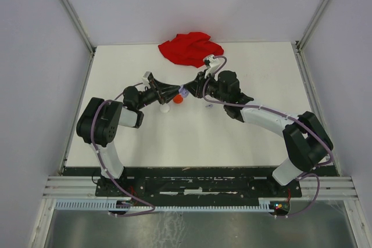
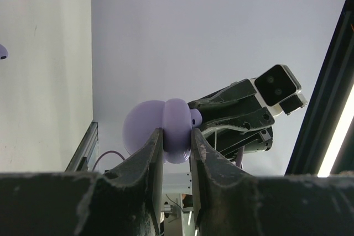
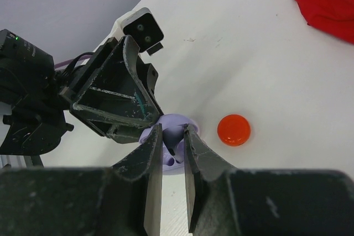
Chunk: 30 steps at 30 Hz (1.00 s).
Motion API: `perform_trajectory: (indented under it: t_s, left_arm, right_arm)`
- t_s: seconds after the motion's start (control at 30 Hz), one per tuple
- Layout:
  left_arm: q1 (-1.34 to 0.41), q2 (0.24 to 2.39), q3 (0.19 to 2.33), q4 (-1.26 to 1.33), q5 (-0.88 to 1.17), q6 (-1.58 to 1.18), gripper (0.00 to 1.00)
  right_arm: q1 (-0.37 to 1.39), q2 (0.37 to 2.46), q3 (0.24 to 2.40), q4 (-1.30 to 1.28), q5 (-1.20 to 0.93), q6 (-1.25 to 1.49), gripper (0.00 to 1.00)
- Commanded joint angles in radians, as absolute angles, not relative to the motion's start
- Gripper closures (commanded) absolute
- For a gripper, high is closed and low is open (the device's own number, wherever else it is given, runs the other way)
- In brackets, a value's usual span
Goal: Insert the wireless bluetooth earbuds into the charging case
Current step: Place the earbud in the charging case.
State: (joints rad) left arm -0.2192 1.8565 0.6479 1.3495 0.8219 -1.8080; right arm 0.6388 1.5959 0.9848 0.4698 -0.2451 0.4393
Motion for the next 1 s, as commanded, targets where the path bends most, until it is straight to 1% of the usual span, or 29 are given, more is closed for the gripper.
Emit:
perform_trajectory:
  t_s: [0.0, 0.23, 0.33, 0.4, 0.47, 0.53, 0.63, 0.83, 0.97]
  left_arm:
    - [-0.216, 1.868, 0.670, 1.448, 0.831, -1.868, 0.97]
    - [-0.217, 1.870, 0.668, 1.462, 0.830, -1.881, 0.97]
    - [-0.216, 1.874, 0.666, 1.480, 0.828, -1.897, 0.97]
    - [-0.216, 1.880, 0.666, 1.493, 0.827, -1.910, 0.97]
    - [-0.216, 1.885, 0.668, 1.507, 0.826, -1.919, 0.97]
    - [-0.216, 1.888, 0.671, 1.511, 0.827, -1.925, 0.97]
    - [-0.216, 1.891, 0.672, 1.510, 0.826, -1.925, 0.97]
    - [-0.216, 1.891, 0.664, 1.508, 0.825, -1.917, 0.97]
    - [-0.216, 1.885, 0.644, 1.493, 0.818, -1.903, 0.97]
  right_arm:
    - [0.648, 1.559, 0.973, 0.532, -0.236, 0.423, 0.87]
    - [0.654, 1.558, 0.967, 0.530, -0.227, 0.421, 0.87]
    - [0.657, 1.556, 0.964, 0.530, -0.224, 0.421, 0.83]
    - [0.659, 1.554, 0.960, 0.530, -0.219, 0.424, 0.76]
    - [0.662, 1.551, 0.958, 0.530, -0.215, 0.426, 0.62]
    - [0.662, 1.544, 0.955, 0.531, -0.204, 0.425, 0.51]
    - [0.663, 1.524, 0.943, 0.538, -0.184, 0.425, 0.40]
    - [0.661, 1.453, 0.913, 0.535, -0.069, 0.412, 0.33]
    - [0.633, 1.413, 0.937, 0.382, 0.035, 0.452, 0.30]
